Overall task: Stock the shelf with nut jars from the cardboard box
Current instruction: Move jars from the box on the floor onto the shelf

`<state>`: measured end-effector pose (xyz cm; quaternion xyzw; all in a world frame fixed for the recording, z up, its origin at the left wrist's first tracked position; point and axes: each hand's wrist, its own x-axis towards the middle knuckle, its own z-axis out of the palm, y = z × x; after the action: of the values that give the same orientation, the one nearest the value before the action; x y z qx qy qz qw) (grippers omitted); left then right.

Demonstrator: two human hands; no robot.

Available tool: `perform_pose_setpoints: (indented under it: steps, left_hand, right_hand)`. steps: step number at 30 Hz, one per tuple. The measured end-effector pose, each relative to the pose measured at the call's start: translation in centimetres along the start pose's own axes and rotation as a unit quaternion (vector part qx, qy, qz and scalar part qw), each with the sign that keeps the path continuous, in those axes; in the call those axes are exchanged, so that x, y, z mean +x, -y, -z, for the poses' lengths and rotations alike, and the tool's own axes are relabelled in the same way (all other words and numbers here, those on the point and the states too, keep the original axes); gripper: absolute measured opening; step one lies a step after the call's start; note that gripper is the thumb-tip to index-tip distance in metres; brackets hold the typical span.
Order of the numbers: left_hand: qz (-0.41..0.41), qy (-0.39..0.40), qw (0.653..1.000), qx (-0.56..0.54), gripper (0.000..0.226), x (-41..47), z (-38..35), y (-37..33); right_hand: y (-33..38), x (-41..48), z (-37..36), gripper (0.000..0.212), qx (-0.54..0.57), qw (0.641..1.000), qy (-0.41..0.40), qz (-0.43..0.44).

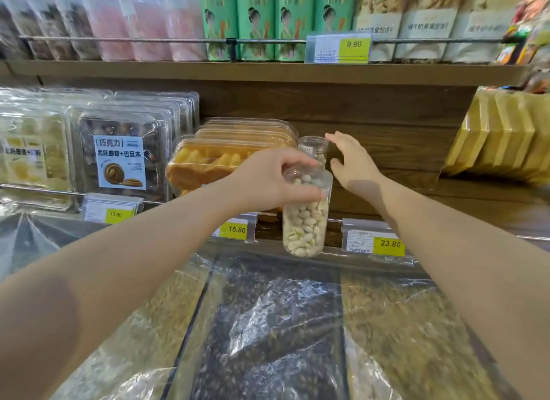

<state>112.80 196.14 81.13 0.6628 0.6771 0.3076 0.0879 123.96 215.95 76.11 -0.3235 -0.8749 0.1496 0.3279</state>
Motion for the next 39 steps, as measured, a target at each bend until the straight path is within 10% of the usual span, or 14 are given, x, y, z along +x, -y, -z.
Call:
perform_pose_setpoints:
  steps: [24,39]
  left_hand:
    - [0.057,-0.06,0.904,0.419,0.051,7.1,-3.9,-2.2]
    - [0.021,0.028,0.905,0.424,0.044,6.5,-4.3,-2.5]
  right_hand:
    - [-1.1,-7.3,5.7,0.027,-0.019,0.997,-0.073,0.028]
    - [-0.7,-7.6,5.4,0.027,-0.01,0.998,-0.06,-0.011]
